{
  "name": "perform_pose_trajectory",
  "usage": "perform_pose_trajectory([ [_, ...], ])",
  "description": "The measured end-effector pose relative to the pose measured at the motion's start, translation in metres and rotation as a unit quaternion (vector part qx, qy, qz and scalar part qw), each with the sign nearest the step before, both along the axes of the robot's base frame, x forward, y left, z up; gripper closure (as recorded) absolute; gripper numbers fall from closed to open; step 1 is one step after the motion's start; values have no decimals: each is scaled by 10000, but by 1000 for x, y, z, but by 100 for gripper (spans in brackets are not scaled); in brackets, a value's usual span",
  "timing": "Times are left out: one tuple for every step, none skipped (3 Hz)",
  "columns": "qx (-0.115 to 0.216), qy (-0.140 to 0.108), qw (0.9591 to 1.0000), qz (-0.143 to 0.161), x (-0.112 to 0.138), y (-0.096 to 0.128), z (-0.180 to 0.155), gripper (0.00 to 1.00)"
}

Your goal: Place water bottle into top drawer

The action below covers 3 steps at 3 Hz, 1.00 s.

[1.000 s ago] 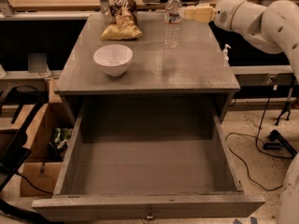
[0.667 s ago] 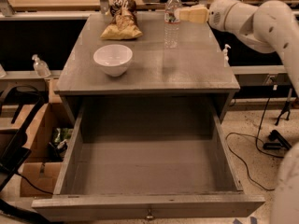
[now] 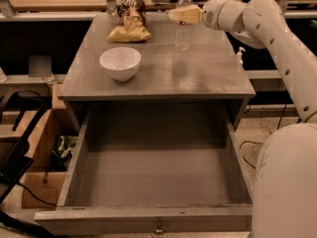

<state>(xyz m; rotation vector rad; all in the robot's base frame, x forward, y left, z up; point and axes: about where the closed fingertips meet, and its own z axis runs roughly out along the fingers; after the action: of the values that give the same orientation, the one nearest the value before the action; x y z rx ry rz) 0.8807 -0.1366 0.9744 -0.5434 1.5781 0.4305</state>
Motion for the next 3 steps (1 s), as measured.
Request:
perform_pose_trajectory([
  [90,129,9999,37,12,15,-10,0],
  [182,234,9996,34,23,28,-22,19],
  [188,249,9995,52,24,32,-24,42],
])
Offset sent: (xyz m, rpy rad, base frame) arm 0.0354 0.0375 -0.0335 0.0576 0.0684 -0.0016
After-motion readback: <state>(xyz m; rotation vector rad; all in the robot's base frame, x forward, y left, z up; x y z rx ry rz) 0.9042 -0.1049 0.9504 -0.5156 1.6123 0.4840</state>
